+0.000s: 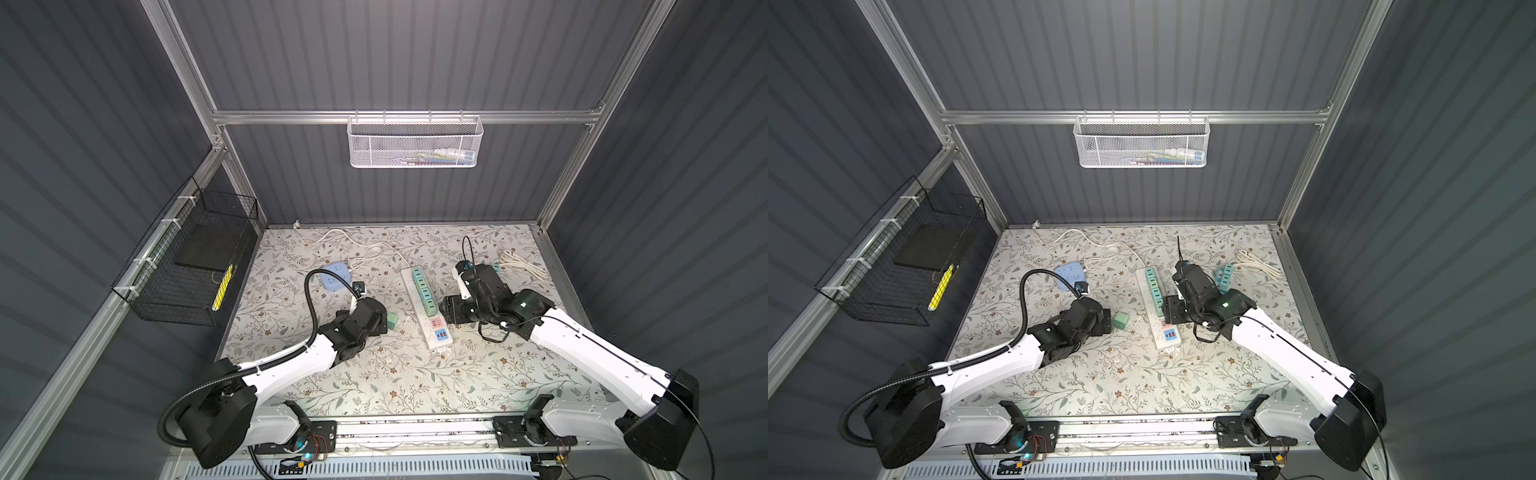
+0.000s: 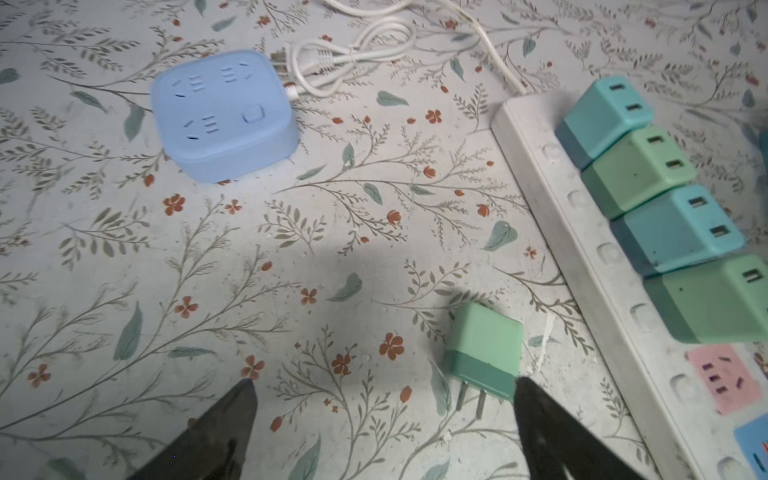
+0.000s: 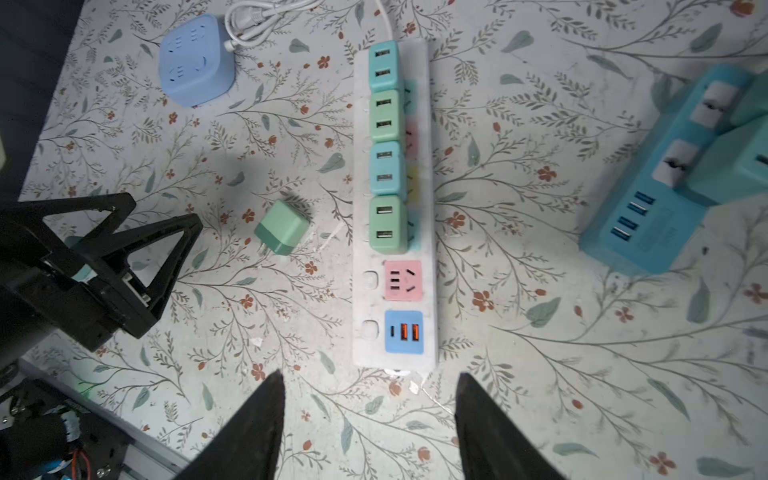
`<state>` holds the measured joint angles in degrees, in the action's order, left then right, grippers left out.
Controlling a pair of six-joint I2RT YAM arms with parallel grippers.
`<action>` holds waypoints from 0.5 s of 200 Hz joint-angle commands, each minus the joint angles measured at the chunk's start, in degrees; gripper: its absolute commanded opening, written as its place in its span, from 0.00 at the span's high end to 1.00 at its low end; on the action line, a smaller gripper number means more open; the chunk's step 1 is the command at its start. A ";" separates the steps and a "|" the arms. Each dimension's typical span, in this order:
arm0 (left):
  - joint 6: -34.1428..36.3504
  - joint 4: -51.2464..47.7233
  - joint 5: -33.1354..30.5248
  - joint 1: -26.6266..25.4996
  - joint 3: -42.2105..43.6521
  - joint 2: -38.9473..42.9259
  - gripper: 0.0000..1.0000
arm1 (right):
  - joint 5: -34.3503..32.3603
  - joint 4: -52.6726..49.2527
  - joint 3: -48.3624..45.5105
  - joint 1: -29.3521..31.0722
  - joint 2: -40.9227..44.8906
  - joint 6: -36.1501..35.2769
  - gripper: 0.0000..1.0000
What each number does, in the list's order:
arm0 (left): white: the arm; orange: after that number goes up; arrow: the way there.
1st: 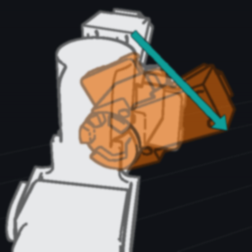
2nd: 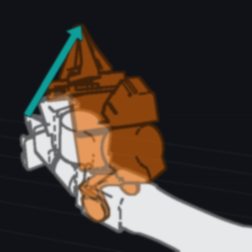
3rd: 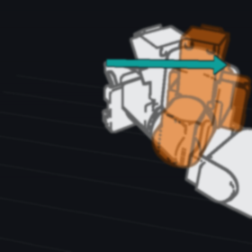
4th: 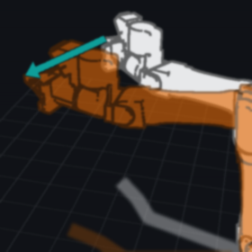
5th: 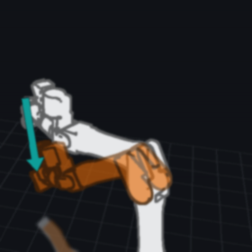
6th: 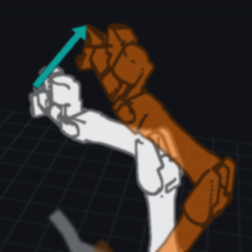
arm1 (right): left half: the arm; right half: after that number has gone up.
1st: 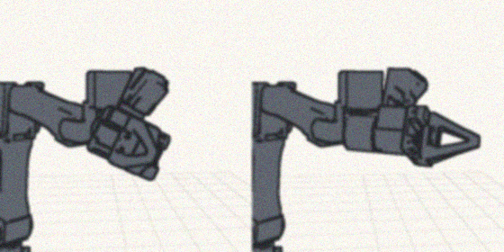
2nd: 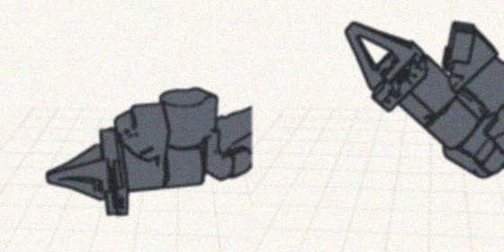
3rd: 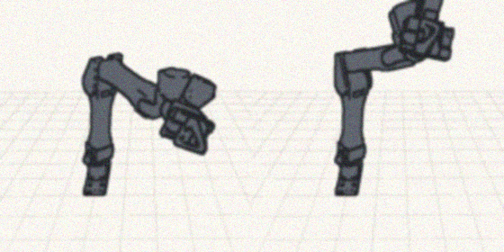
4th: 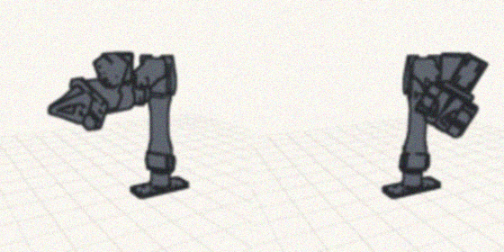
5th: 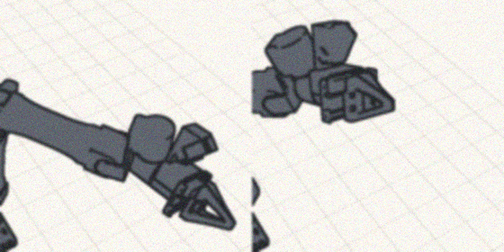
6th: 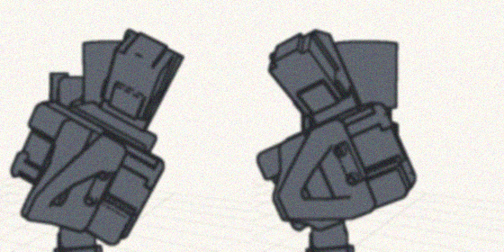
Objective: Insert the plug
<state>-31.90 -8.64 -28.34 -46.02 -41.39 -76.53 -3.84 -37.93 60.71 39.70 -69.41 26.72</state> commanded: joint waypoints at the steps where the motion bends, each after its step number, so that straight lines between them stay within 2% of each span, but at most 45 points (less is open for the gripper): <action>1: 4.80 -1.19 5.95 0.14 -4.43 -4.72 0.04 | -2.47 -0.18 -1.63 -0.40 0.12 -2.23 0.34; 38: 8.39 -5.15 10.77 0.07 -9.61 -13.52 0.06 | -1.58 2.45 -1.71 -0.77 -2.61 -1.59 0.33; 100: 11.29 -6.02 16.68 0.10 -15.71 -21.69 0.22 | 0.54 7.05 -5.16 -2.38 -2.41 -0.88 0.34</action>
<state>-23.00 -13.06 -15.33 -46.02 -53.54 -96.31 -4.23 -33.06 56.45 38.24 -72.01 25.67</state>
